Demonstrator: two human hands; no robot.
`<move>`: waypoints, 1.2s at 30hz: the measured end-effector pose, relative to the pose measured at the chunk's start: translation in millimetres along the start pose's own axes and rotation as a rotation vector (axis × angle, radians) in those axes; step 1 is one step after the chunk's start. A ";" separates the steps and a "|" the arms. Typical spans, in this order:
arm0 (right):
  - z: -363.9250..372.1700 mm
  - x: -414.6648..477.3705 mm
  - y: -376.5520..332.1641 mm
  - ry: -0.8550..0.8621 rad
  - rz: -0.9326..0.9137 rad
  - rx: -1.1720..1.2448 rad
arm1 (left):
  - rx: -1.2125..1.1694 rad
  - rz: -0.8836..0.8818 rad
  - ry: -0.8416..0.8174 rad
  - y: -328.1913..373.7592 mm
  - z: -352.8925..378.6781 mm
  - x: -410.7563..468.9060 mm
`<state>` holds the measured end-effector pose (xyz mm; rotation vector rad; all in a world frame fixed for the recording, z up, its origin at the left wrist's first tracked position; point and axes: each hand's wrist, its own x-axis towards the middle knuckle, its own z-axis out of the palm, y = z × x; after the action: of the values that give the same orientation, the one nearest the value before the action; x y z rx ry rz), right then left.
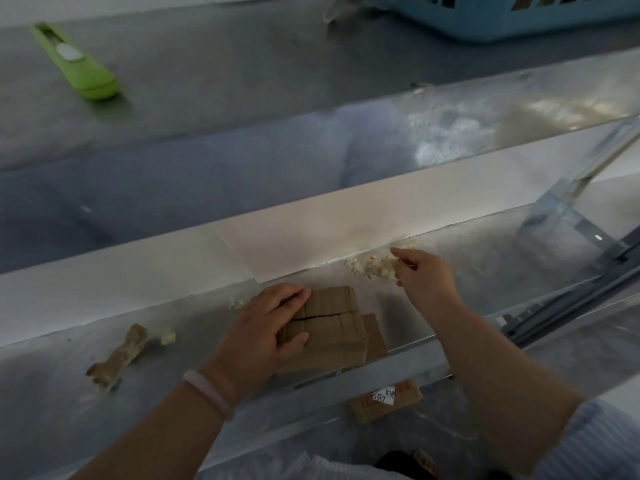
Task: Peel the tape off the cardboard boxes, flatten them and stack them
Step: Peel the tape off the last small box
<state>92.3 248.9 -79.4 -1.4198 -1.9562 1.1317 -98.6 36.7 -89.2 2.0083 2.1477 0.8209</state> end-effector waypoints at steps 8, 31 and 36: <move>-5.7 6.5 -5.2 0.022 0.005 -0.028 | -0.035 -0.202 0.119 11.2 -2.0 -11.3; 2.2 -89.1 -44.9 -0.588 -0.357 -0.107 | -0.713 -0.633 -0.033 13.8 -45.4 -37.9; 3.1 -66.6 -60.3 -0.823 -0.400 -0.330 | -0.455 -0.539 -0.392 12.1 -61.9 -33.5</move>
<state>80.9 178.4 -24.9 -0.6435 -2.9339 1.3591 -109.0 -14.9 -41.0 1.1724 1.9080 0.6749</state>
